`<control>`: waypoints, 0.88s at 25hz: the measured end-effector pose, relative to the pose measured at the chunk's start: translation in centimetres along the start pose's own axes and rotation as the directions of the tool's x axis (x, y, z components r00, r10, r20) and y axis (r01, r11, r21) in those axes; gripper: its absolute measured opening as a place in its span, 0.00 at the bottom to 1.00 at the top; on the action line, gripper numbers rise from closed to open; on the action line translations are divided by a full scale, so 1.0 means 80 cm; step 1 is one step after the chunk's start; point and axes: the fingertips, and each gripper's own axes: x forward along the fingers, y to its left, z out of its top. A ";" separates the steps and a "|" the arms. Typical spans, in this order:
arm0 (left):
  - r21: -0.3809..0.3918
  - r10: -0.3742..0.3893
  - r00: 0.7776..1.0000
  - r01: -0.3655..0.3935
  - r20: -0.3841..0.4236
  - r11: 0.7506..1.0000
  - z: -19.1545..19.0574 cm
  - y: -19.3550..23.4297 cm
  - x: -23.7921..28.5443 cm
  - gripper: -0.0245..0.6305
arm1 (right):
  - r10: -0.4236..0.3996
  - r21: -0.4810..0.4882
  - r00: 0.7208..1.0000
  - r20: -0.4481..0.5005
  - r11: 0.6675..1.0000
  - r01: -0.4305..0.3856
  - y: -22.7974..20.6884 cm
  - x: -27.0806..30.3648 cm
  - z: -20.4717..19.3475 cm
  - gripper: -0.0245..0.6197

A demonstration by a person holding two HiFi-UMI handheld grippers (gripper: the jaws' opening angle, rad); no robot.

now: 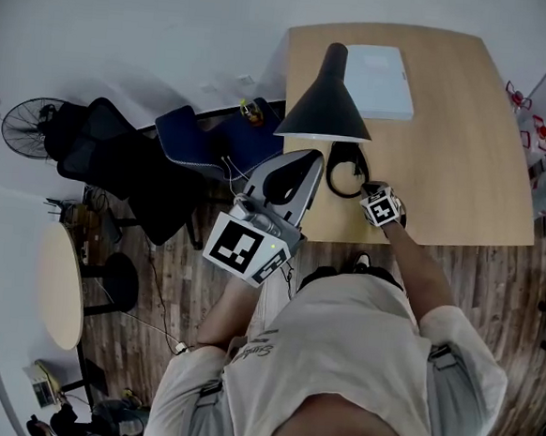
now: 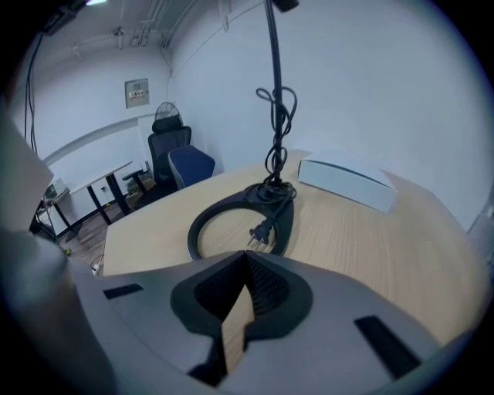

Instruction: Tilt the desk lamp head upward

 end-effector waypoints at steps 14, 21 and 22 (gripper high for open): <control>-0.148 -0.098 0.990 0.083 -0.099 0.985 -0.089 0.018 -0.055 0.06 | -0.108 0.052 0.987 0.121 0.993 0.102 0.064 -0.105 0.018 0.03; -0.234 -0.109 0.980 0.068 -0.165 0.970 -0.151 0.020 -0.073 0.06 | -0.108 -0.007 0.967 0.233 0.994 0.112 0.108 -0.185 0.076 0.03; -0.246 -0.104 0.979 0.058 -0.176 0.967 -0.160 0.017 -0.074 0.06 | -0.103 -0.026 0.963 0.251 0.993 0.113 0.113 -0.197 0.084 0.03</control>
